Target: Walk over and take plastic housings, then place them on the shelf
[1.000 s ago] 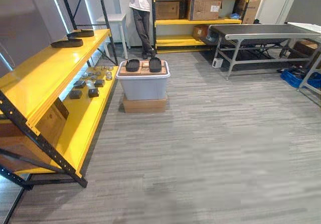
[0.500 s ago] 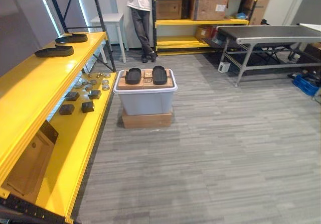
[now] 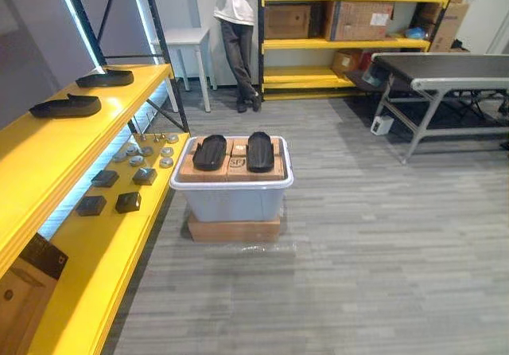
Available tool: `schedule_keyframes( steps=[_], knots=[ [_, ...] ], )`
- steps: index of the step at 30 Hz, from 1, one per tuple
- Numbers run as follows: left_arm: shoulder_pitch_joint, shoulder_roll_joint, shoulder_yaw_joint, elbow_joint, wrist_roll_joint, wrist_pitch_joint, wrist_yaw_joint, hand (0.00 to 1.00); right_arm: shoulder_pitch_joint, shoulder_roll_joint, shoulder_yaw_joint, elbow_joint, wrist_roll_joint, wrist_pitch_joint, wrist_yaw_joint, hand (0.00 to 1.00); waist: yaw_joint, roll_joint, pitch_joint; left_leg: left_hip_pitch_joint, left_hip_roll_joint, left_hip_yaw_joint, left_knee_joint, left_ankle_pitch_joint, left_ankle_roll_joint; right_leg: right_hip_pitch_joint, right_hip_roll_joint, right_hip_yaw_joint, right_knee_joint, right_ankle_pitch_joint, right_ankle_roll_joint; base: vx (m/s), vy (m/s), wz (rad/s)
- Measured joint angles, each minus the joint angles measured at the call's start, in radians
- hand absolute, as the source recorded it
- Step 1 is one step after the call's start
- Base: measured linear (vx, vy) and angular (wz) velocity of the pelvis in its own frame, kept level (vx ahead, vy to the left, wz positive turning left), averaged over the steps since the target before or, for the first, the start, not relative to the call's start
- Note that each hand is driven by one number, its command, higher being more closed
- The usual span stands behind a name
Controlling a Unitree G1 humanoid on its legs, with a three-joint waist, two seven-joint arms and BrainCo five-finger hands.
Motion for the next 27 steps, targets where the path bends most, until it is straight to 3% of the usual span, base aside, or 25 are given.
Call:
schedule_keyframes(
  steps=[1,2,4,5,6,8,9,10,11,13,16,17,18,19,20,22,24,25,27],
  knots=[
    [0.016,-0.012,0.003,0.008,-0.002,-0.009,-0.012,0.0,-0.041,-0.014,-0.002,-0.006,0.0,-0.018,0.0,0.0,0.018,-0.003,0.004,-0.042,-0.06,0.052,-0.248,0.006,-0.006,0.046,-0.028,0.022,-0.027,-0.013,0.016,0.52,0.069,-0.36],
    [0.018,-0.012,0.003,0.01,-0.001,-0.01,-0.014,0.0,-0.053,-0.017,-0.004,-0.007,0.002,-0.026,0.0,0.0,0.023,-0.003,0.006,-0.055,-0.083,0.064,-0.35,0.016,-0.003,0.068,-0.038,0.03,-0.041,-0.019,0.027,0.64,0.126,-0.49],
    [0.049,-0.01,-0.017,0.011,0.0,-0.051,-0.013,0.0,-0.071,-0.025,-0.024,-0.022,0.023,-0.045,0.0,0.0,0.04,0.0,0.009,-0.068,-0.14,0.053,-0.684,0.15,-0.013,0.183,-0.068,0.048,-0.111,-0.075,0.087,0.61,0.168,-0.35],
    [0.053,-0.007,-0.023,0.011,0.0,-0.054,-0.013,0.0,-0.07,-0.025,-0.018,-0.022,0.023,-0.045,-0.001,0.0,0.042,-0.004,0.008,-0.068,-0.14,0.052,-0.668,0.172,-0.006,0.193,-0.073,0.05,-0.11,-0.086,0.089,0.61,0.191,-0.27],
    [0.058,0.006,-0.044,0.011,0.001,-0.056,-0.012,0.0,-0.068,-0.02,-0.002,-0.026,0.026,-0.045,-0.001,0.0,0.049,-0.03,-0.008,-0.082,-0.174,0.054,-0.601,0.212,0.019,0.21,-0.117,0.055,-0.09,-0.141,0.112,0.54,0.175,-0.19],
    [0.043,0.014,-0.045,0.015,0.002,-0.058,-0.01,0.0,-0.068,-0.028,0.005,-0.024,0.046,-0.045,-0.006,0.0,0.042,-0.05,-0.017,-0.088,-0.214,0.054,-0.542,0.206,0.089,0.155,-0.178,0.067,0.114,-0.184,0.151,0.66,0.214,-0.05],
    [0.025,0.022,-0.057,0.021,0.003,-0.058,-0.009,0.0,-0.078,-0.025,0.013,-0.017,0.056,-0.044,-0.007,0.0,0.031,-0.052,-0.014,-0.063,-0.232,0.049,-0.55,0.184,0.114,0.057,-0.217,0.073,0.334,-0.154,0.159,0.64,0.245,0.14],
    [-0.004,0.047,-0.086,0.028,0.003,-0.059,-0.008,0.0,-0.086,-0.013,0.026,-0.005,0.064,-0.043,-0.008,0.0,0.029,-0.061,0.007,0.014,-0.259,0.045,-0.598,0.167,0.125,-0.051,-0.277,0.075,0.607,-0.02,0.152,0.62,0.25,0.26],
    [-0.014,0.065,-0.115,0.027,0.0,-0.06,-0.006,0.0,-0.083,-0.002,0.036,-0.003,0.061,-0.042,-0.006,0.0,0.024,-0.067,0.017,0.072,-0.267,0.032,-0.619,0.158,0.127,-0.087,-0.291,0.066,0.694,-0.039,0.162,0.59,0.183,0.3],
    [-0.023,0.086,-0.135,0.01,-0.021,-0.067,-0.006,0.0,-0.069,-0.001,0.06,-0.002,0.055,-0.043,-0.001,0.0,0.017,-0.054,0.022,0.17,-0.259,0.009,-0.654,0.127,0.128,-0.124,-0.277,0.013,0.625,-0.097,0.167,0.6,0.098,0.33],
    [-0.086,0.116,-0.133,-0.011,-0.036,-0.072,-0.006,0.0,-0.069,0.002,0.102,0.004,0.048,-0.044,0.003,0.0,0.005,-0.041,0.027,0.256,-0.195,-0.045,-0.691,0.085,0.101,-0.215,-0.155,-0.007,0.259,-0.105,0.171,0.54,-0.027,0.44],
    [-0.111,0.13,-0.135,-0.024,-0.039,-0.071,-0.01,0.0,-0.059,0.007,0.103,0.005,0.051,-0.044,0.0,0.0,0.0,-0.045,0.026,0.27,-0.176,-0.07,-0.691,0.064,0.082,-0.242,-0.116,0.025,0.097,-0.048,0.172,0.47,-0.129,0.68],
    [-0.123,0.134,-0.135,-0.035,-0.053,-0.066,-0.012,0.0,-0.041,0.007,0.101,0.005,0.055,-0.044,-0.004,0.0,-0.005,-0.052,0.024,0.29,-0.171,-0.089,-0.684,0.04,0.058,-0.246,-0.098,0.075,-0.01,0.065,0.168,0.47,-0.156,0.73],
    [-0.121,0.133,-0.135,-0.039,-0.068,-0.067,-0.013,0.0,-0.031,0.007,0.1,0.004,0.057,-0.045,-0.007,0.0,-0.008,-0.057,0.02,0.304,-0.171,-0.096,-0.679,0.029,0.048,-0.24,-0.097,0.092,-0.014,0.117,0.165,0.5,-0.225,0.78],
    [-0.105,0.124,-0.13,-0.052,-0.079,-0.065,-0.011,0.0,-0.003,0.006,0.101,0.002,0.057,-0.047,-0.014,0.0,-0.012,-0.06,0.007,0.33,-0.166,-0.103,-0.665,0.0,0.03,-0.228,-0.1,0.101,0.023,0.196,0.112,0.53,-0.268,0.55],
    [-0.049,0.075,-0.091,-0.085,-0.079,-0.063,0.007,0.0,-0.003,0.013,0.113,-0.022,0.067,-0.05,-0.022,0.0,-0.007,-0.039,0.0,0.284,-0.119,-0.095,-0.478,-0.011,0.013,-0.223,-0.077,0.093,0.086,0.111,0.096,0.56,-0.287,0.17],
    [0.018,0.012,-0.064,-0.083,-0.077,-0.064,0.014,0.0,-0.002,0.014,0.179,-0.105,0.065,-0.077,-0.027,0.0,0.002,0.005,0.006,0.09,-0.024,-0.103,-0.042,0.059,-0.008,-0.173,-0.018,0.097,0.088,0.054,0.065,0.43,-0.207,-0.28],
    [0.054,-0.007,-0.066,-0.056,-0.077,-0.061,0.016,0.0,-0.007,0.017,0.202,-0.129,0.061,-0.09,-0.039,0.0,0.013,0.02,0.01,0.043,0.02,-0.1,0.082,0.043,-0.032,-0.124,0.005,0.105,0.086,0.046,0.047,0.42,-0.136,-0.39],
    [0.08,-0.014,-0.073,-0.003,-0.077,-0.052,0.017,0.0,-0.01,0.03,0.205,-0.154,0.06,-0.111,-0.061,0.0,0.017,0.012,0.005,0.039,0.045,-0.03,0.007,0.031,-0.043,-0.05,0.001,0.106,0.044,0.041,0.047,0.38,-0.05,-0.27]
  ],
)
